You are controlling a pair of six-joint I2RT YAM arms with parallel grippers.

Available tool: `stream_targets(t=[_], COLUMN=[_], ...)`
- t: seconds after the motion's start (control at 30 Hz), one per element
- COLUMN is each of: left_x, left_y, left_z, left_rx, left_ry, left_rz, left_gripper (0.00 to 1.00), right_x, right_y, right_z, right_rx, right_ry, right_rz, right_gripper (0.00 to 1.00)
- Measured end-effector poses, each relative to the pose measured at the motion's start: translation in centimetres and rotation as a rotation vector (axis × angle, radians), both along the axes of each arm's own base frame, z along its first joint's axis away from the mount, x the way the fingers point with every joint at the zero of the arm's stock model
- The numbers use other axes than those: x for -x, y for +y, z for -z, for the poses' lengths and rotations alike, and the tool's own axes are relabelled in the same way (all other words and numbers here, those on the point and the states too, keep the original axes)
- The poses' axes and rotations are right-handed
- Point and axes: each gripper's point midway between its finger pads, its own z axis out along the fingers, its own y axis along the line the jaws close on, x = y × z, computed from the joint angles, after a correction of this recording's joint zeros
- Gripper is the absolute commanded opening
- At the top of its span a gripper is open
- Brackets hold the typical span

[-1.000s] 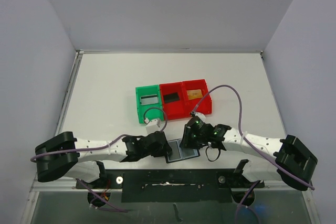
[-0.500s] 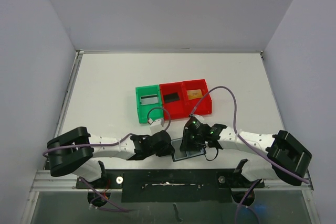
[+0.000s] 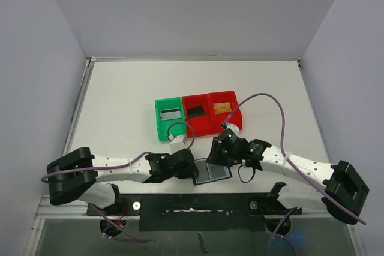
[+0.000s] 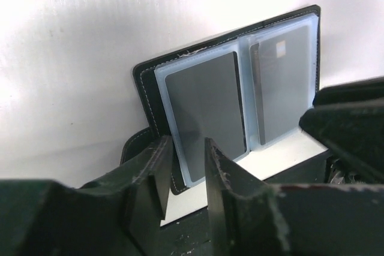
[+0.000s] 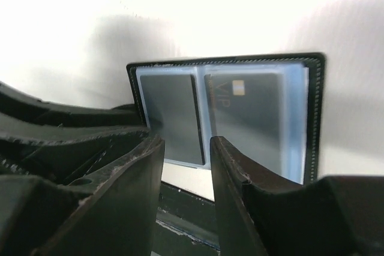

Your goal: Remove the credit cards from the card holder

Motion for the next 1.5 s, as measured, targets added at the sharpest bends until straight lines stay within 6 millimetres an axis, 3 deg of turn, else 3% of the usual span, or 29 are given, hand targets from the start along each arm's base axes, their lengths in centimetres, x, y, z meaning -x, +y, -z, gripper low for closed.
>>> stream_targets(t=[0.17,0.37,0.53,0.77,1.0,1.23,1.5], left_x=[-0.2,-0.4,0.0,0.4,0.3,0.1,0.1], left_y=[0.0,-0.8,-1.4,-0.6,-1.0,-1.5,-1.7], left_z=[-1.8,-2.7,-2.1,0.0,0.2,0.5,0.6], left_rx=[0.023,0.072,0.084,0.037,0.048,0.065,0.068], left_ry=[-0.045,-0.071,-0.053,-0.012,-0.008,-0.005,-0.004], left_rz=[0.028,0.055,0.077,0.066,0.055,0.049,0.046], left_gripper=[0.33,0.32,0.30,0.27,0.22,0.17,0.15], right_x=[-1.4,-0.3,-0.3,-0.1,0.2,1.2,1.3], right_y=[-1.2,-1.6,-0.7,-0.2,0.2,-0.6,-0.3], right_z=[-0.2,1.4,1.0,1.3,1.7,3.8,4.2], right_rx=[-0.013,-0.016,-0.056,-0.066,-0.068,0.018,0.064], right_ry=[-0.013,0.035,0.030,0.047,0.064,0.119,0.120], right_rz=[0.058,0.036,0.006,-0.016,-0.033,-0.032,-0.047], right_gripper=[0.35,0.34,0.34,0.34,0.34,0.34,0.33])
